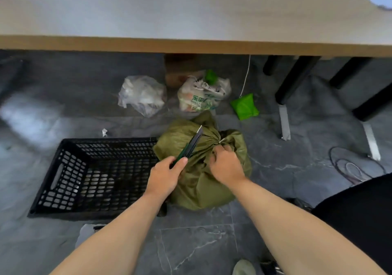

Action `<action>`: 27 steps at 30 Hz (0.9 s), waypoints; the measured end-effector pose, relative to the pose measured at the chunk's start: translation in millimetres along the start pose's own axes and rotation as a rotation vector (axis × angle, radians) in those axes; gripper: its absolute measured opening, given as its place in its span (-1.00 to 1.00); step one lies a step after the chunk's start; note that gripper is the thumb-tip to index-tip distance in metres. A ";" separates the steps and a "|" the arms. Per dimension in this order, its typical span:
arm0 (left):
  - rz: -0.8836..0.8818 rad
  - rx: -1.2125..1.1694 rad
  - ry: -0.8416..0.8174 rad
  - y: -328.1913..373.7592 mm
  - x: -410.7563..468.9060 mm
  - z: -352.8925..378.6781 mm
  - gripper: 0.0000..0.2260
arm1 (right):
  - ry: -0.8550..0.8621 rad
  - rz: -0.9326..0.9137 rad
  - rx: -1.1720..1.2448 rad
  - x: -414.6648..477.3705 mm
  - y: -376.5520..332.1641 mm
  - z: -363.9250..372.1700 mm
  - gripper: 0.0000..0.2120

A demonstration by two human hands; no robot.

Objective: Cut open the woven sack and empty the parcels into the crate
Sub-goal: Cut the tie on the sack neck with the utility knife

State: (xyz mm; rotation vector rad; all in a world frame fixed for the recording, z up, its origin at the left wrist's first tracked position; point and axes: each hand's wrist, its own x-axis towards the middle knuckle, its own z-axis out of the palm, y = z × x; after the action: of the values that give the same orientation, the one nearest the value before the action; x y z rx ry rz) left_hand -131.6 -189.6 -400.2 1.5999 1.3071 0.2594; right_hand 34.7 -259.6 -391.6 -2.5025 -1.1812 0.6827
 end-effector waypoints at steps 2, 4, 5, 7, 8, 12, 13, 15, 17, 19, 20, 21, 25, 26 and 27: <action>0.019 -0.054 0.017 -16.4 18.9 18.6 -0.71 | 0.085 -0.040 -0.017 27.8 11.7 14.9 -0.70; 0.043 -0.087 0.050 -33.3 35.6 35.0 -0.73 | 0.104 -0.094 -0.109 52.0 19.6 29.3 -0.68; 0.047 -0.110 0.062 -40.8 42.4 41.8 -0.73 | 0.097 -0.116 -0.176 61.8 22.3 36.0 -0.67; 0.039 -0.148 0.068 -56.8 56.3 52.6 -0.73 | 0.119 -0.128 -0.269 78.5 27.6 48.4 -0.63; 0.040 -0.153 0.079 -63.4 62.1 56.4 -0.73 | 0.135 -0.119 -0.308 85.1 30.4 54.6 -0.57; 0.095 -0.182 0.114 -82.1 82.8 64.7 -0.72 | 0.124 -0.030 -0.430 106.8 35.5 75.1 -0.27; 0.109 -0.196 0.113 -84.4 86.5 65.8 -0.72 | 0.118 0.017 -0.419 111.6 34.5 78.2 -0.22; 0.129 -0.190 0.120 -85.5 92.4 67.6 -0.73 | 0.092 0.113 -0.381 120.0 31.5 81.8 -0.15; 0.147 -0.190 0.126 -82.3 93.9 69.0 -0.73 | 0.062 0.135 -0.403 124.3 28.6 84.7 -0.19; 0.157 -0.203 0.121 -79.2 92.1 69.7 -0.76 | 0.084 0.104 -0.412 125.0 29.4 84.6 -0.43; 0.167 -0.205 0.119 -77.1 89.7 69.6 -0.78 | 0.107 0.100 -0.357 123.5 29.8 82.0 -0.56; 0.182 -0.213 0.115 -75.1 87.0 69.0 -0.80 | 0.127 0.117 -0.261 120.9 30.3 78.9 -0.64; 0.238 -0.202 0.069 -69.4 81.8 62.4 -0.88 | 0.150 0.207 0.379 113.6 26.8 64.8 -0.62; 0.253 -0.173 0.059 -70.4 82.9 60.6 -0.90 | 0.167 0.202 0.563 113.0 26.3 63.3 -0.60; 0.271 -0.148 0.043 -71.6 83.6 58.3 -0.92 | 0.185 0.199 0.731 115.0 28.2 63.0 -0.60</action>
State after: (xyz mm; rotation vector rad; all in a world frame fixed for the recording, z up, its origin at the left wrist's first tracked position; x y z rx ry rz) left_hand -102.4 -159.8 -517.5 1.6499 1.0750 0.5477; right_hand 82.8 -183.6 -491.1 -2.0033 -0.4862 0.7418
